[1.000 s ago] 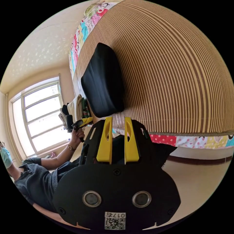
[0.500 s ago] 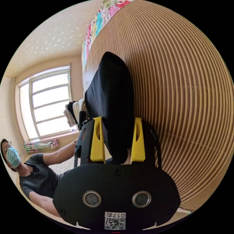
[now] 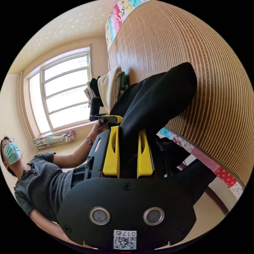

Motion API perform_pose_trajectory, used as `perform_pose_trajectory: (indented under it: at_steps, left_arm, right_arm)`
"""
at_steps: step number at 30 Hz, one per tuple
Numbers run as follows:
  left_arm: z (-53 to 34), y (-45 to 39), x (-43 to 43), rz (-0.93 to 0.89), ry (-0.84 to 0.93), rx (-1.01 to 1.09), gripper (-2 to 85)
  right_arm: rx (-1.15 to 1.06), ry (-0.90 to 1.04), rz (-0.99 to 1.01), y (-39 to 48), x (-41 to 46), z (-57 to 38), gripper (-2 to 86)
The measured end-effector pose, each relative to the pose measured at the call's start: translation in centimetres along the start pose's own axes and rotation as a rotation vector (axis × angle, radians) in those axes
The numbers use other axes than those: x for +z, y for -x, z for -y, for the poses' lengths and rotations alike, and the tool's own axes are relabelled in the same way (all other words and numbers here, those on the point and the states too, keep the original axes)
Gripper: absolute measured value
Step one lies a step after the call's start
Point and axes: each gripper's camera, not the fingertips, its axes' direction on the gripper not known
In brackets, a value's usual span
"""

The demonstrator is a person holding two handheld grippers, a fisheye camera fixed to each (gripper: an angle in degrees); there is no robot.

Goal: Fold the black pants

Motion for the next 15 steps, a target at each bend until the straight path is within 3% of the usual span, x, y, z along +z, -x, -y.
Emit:
perform_pose_trajectory:
  at_steps: [7,9,11,13,15]
  left_arm:
    - [-7.9,-5.4,-15.9,0.227,-0.131,0.157,8.6]
    - [-10.0,-5.7,-20.3,0.295,-0.184,0.142,9.4]
    - [-11.4,-4.7,-23.9,0.408,-0.220,0.078,11.3]
    - [-13.3,-0.5,-28.0,0.539,-0.317,-0.186,14.3]
    - [-15.9,2.6,-30.1,0.540,-0.440,-0.362,14.3]
  right_arm:
    - [-0.270,0.072,0.071,16.2,7.7,5.1,9.5]
    - [-0.419,0.074,-0.002,22.0,12.4,7.4,9.8]
    - [-0.400,0.128,-0.088,23.8,17.1,9.6,10.0]
    - [-0.342,0.215,-0.187,24.5,20.5,11.2,8.6]
    - [-0.382,0.258,-0.209,25.8,21.1,10.3,3.6]
